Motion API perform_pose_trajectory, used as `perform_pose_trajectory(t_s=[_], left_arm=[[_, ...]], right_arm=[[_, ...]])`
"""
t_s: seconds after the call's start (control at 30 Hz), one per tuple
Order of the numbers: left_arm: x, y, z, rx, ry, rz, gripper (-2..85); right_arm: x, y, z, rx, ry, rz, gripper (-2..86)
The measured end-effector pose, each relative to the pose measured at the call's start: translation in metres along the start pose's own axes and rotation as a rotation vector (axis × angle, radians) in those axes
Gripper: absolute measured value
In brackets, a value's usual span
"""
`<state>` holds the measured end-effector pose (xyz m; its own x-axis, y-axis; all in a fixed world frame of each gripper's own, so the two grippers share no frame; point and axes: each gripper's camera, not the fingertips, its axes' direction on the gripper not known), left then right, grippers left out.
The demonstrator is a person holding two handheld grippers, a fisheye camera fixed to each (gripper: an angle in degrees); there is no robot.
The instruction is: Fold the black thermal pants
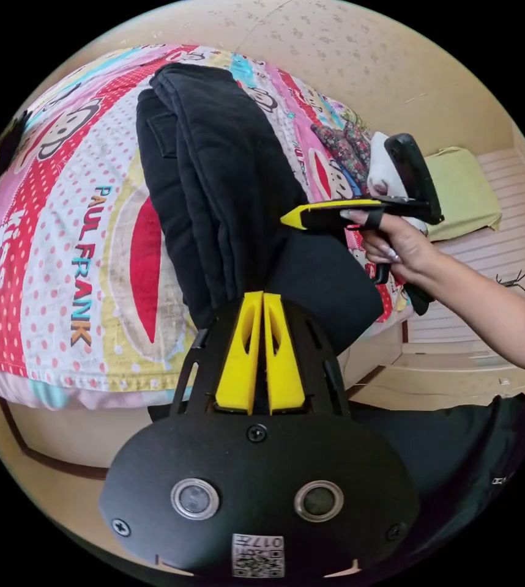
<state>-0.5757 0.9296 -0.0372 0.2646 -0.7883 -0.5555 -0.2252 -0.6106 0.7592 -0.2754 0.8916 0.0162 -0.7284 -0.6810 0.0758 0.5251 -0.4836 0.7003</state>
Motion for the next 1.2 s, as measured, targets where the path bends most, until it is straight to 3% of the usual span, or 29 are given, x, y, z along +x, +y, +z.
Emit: perform_pose_trajectory(t_s=[0.1,0.23,0.33,0.4,0.5,0.57,0.63,0.67,0.77,0.97,1.2], left_arm=[[0.003,0.013,0.005,-0.001,-0.001,0.010,-0.9],[0.006,0.035,0.015,0.030,-0.012,-0.043,-0.8],[0.012,0.041,0.024,0.012,-0.052,-0.031,-0.8],[0.013,0.045,0.027,0.007,-0.050,-0.024,-0.8],[0.001,0.057,0.028,0.022,0.015,-0.045,-0.7],[-0.006,0.060,0.027,-0.011,0.050,-0.030,-0.5],[0.012,0.066,0.020,-0.038,-0.042,0.126,-0.2],[0.018,0.069,0.019,-0.044,-0.070,0.162,-0.2],[0.037,0.078,0.012,-0.100,-0.133,0.244,-0.6],[0.033,0.078,-0.007,-0.068,-0.037,0.242,-0.9],[0.017,-0.006,-0.010,0.038,-0.155,0.399,-0.9]], right_arm=[[-0.008,-0.016,-0.050,0.194,-0.095,-0.109,0.6],[-0.041,-0.048,-0.071,0.328,0.149,-0.235,0.3],[-0.032,-0.083,-0.025,0.226,0.437,-0.210,0.3],[-0.009,-0.094,0.015,0.144,0.481,-0.198,0.3],[0.023,-0.064,0.018,0.342,0.361,-0.243,0.5],[0.052,-0.060,-0.003,0.335,0.145,-0.136,0.7],[0.073,-0.049,-0.028,0.302,-0.101,-0.078,1.0],[0.077,-0.024,-0.048,0.403,-0.204,-0.109,1.3],[0.086,0.062,-0.085,0.644,-0.296,-0.029,3.1],[0.076,0.228,-0.076,0.652,-0.294,0.252,10.5],[0.055,0.319,-0.008,0.642,-0.311,0.518,18.2]])
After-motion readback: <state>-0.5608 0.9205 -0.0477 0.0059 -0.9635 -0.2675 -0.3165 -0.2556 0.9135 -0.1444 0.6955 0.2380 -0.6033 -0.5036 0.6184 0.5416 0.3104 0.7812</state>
